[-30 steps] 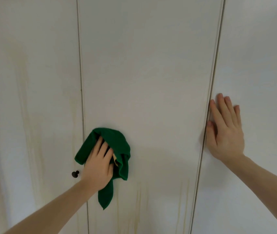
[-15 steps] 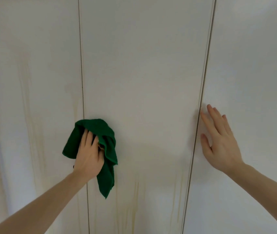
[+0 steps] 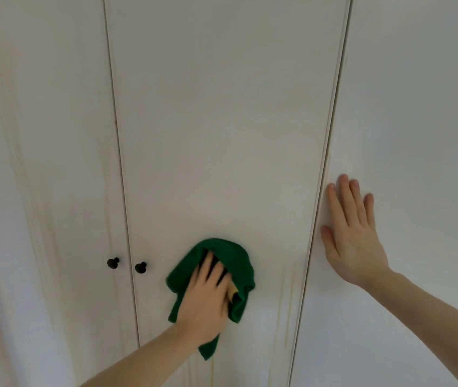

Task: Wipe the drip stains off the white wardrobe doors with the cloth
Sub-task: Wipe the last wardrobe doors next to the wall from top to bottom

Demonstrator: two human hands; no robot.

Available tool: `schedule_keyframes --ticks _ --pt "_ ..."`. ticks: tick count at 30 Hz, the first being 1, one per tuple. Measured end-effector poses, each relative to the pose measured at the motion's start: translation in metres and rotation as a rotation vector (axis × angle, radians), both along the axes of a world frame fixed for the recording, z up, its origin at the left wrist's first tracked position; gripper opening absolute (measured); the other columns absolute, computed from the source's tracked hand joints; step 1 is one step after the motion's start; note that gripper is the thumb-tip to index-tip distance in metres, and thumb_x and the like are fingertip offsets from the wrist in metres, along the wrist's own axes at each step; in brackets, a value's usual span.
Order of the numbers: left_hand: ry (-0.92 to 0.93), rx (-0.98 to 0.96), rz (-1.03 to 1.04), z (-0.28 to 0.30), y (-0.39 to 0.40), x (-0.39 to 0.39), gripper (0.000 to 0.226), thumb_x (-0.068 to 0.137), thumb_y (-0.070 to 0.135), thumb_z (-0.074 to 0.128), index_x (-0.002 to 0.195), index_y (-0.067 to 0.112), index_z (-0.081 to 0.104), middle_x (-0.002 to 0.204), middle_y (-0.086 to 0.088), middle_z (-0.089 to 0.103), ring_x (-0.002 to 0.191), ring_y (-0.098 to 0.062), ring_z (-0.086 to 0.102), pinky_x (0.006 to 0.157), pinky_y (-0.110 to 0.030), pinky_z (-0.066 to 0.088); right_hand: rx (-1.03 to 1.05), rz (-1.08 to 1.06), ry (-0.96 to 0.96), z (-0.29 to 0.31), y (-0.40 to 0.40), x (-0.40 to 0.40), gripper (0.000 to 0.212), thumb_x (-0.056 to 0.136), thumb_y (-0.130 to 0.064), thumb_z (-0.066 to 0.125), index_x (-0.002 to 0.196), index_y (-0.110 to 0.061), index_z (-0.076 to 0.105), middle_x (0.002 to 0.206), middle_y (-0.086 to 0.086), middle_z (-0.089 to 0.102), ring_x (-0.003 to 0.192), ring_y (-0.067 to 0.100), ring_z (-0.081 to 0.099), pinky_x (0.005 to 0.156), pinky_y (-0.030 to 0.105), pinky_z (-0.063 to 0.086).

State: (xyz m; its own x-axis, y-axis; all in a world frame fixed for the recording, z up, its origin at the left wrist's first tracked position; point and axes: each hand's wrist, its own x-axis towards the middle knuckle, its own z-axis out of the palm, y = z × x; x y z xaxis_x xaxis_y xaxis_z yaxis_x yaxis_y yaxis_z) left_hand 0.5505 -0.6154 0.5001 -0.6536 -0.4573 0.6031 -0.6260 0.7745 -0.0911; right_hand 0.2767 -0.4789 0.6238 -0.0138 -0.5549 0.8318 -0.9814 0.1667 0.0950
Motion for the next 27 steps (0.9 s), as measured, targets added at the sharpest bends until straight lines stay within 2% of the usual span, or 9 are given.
schedule_keyframes --ticks 3,7,13,16,23,25,27 --pt "-0.061 -0.001 -0.096 0.001 0.018 -0.027 0.055 0.084 0.03 0.047 0.137 0.019 0.052 0.145 -0.004 0.049 0.142 -0.034 0.036 0.108 -0.046 0.047 0.01 -0.005 0.0 0.0 0.0 -0.001 0.075 0.099 -0.016 0.04 0.163 -0.004 0.004 0.172 0.012 -0.011 0.158 0.032 -0.011 0.127 0.054 -0.008" --pt "-0.032 -0.112 -0.228 0.031 0.04 -0.067 0.05 0.088 0.031 0.045 0.138 0.023 0.048 0.148 0.0 0.046 0.145 -0.03 0.032 0.116 -0.04 0.033 0.017 -0.007 0.01 0.001 0.001 -0.002 0.074 0.101 -0.018 0.04 0.164 -0.005 0.003 0.172 0.013 -0.01 0.159 0.032 -0.011 0.127 0.055 -0.006" --pt "-0.051 -0.199 -0.191 0.059 0.052 -0.095 0.054 0.093 0.031 0.04 0.147 0.02 0.044 0.157 -0.002 0.038 0.151 -0.03 0.025 0.125 -0.041 0.012 0.018 -0.019 0.015 0.001 0.002 -0.004 0.075 0.1 -0.02 0.042 0.164 -0.007 0.004 0.172 0.011 -0.008 0.159 0.029 -0.01 0.128 0.051 -0.007" --pt "-0.075 -0.193 -0.22 0.046 0.046 -0.091 0.051 0.093 0.028 0.041 0.144 0.022 0.045 0.156 0.0 0.039 0.15 -0.028 0.028 0.124 -0.042 0.02 0.012 -0.021 0.02 0.001 0.002 -0.004 0.075 0.1 -0.021 0.042 0.164 -0.007 0.005 0.172 0.012 -0.007 0.159 0.029 -0.01 0.128 0.051 -0.007" --pt "-0.395 -0.117 -0.275 -0.014 0.006 -0.045 0.054 0.094 0.023 0.046 0.147 0.02 0.035 0.156 0.0 0.031 0.145 -0.025 0.035 0.121 -0.044 0.029 0.001 -0.022 0.036 0.001 0.002 -0.006 0.077 0.099 -0.027 0.041 0.164 -0.007 0.005 0.172 0.011 -0.007 0.159 0.029 -0.008 0.128 0.056 -0.001" --pt "-0.439 -0.103 -0.267 -0.017 -0.006 -0.025 0.054 0.093 0.022 0.045 0.145 0.02 0.035 0.155 0.0 0.035 0.143 -0.024 0.038 0.119 -0.043 0.033 0.008 -0.029 0.042 0.001 0.002 -0.007 0.077 0.099 -0.028 0.041 0.164 -0.007 0.005 0.172 0.012 -0.007 0.159 0.029 -0.008 0.128 0.055 -0.002" --pt "-0.416 -0.122 -0.247 -0.013 -0.016 -0.004 0.052 0.089 0.024 0.049 0.141 0.022 0.044 0.15 0.002 0.045 0.137 -0.022 0.047 0.114 -0.04 0.041 0.008 -0.032 0.04 0.0 0.003 -0.008 0.077 0.099 -0.028 0.041 0.164 -0.007 0.005 0.172 0.012 -0.007 0.159 0.029 -0.008 0.128 0.055 -0.001"
